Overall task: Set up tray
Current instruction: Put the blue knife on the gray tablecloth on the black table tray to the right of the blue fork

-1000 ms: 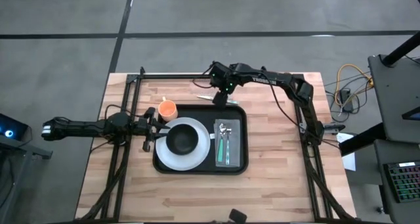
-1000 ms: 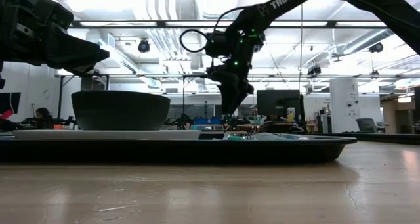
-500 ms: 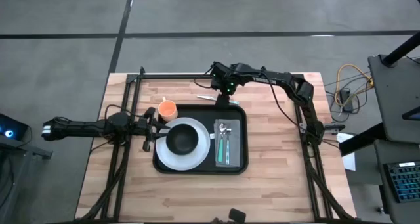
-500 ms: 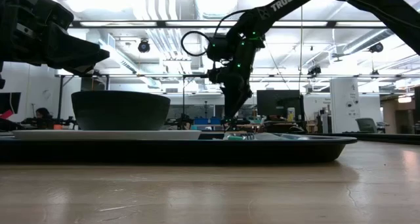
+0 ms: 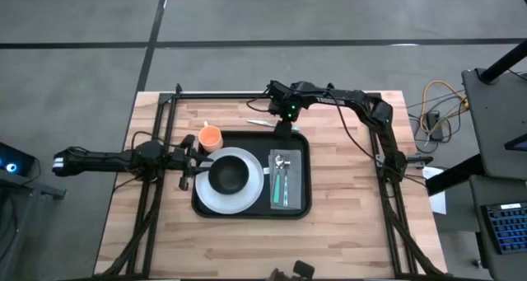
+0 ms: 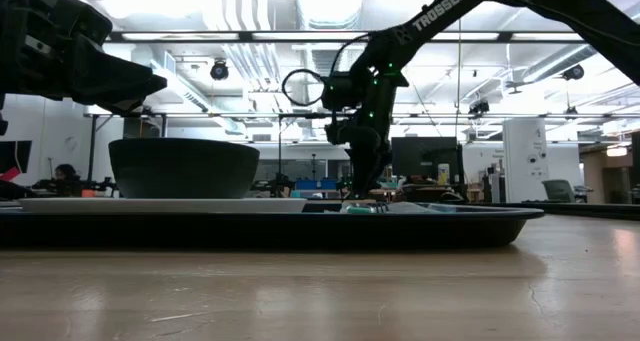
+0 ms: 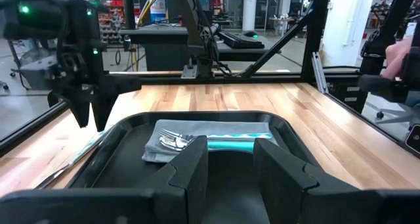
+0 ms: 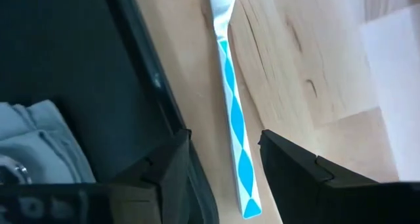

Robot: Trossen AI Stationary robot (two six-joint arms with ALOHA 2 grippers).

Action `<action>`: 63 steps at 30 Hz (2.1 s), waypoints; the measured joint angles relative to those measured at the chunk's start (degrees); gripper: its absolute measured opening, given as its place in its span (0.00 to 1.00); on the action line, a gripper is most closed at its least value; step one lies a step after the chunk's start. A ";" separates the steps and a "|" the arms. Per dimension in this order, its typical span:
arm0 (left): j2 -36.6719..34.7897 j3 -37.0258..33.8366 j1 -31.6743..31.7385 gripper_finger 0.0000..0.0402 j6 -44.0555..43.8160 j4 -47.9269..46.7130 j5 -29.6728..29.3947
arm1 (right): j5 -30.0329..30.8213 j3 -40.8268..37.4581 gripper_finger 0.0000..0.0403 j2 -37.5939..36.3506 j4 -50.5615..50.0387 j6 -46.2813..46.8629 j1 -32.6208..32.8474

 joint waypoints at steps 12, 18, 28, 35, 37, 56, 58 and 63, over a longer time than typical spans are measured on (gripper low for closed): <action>0.00 0.03 0.01 0.26 0.00 0.00 -0.01 | -1.43 0.07 0.40 1.95 -0.17 0.23 -1.55; -0.02 -0.02 0.00 0.26 0.00 0.00 0.00 | -1.43 -0.06 0.40 1.95 -0.49 0.20 -1.49; 0.00 -0.02 0.00 0.26 0.00 0.00 0.00 | -2.69 0.51 0.39 3.90 -2.49 1.65 -1.88; 0.00 -0.02 0.01 0.26 0.00 0.00 -0.01 | -2.36 4.99 0.39 9.01 -8.41 0.41 -2.01; 0.00 -0.02 0.02 0.26 0.00 0.00 -0.01 | -2.45 6.01 0.38 9.89 -9.18 0.31 -2.08; 0.00 -0.02 0.01 0.26 0.00 0.00 -0.02 | 0.23 8.44 0.06 10.50 -10.44 -1.52 -2.82; 0.00 -0.02 0.02 0.26 0.00 0.00 -0.01 | 0.56 9.09 0.06 10.54 -10.66 -1.33 -2.92; -0.01 0.03 0.00 0.26 0.00 0.00 -0.01 | 2.57 12.98 0.06 10.59 -12.92 -0.70 -3.08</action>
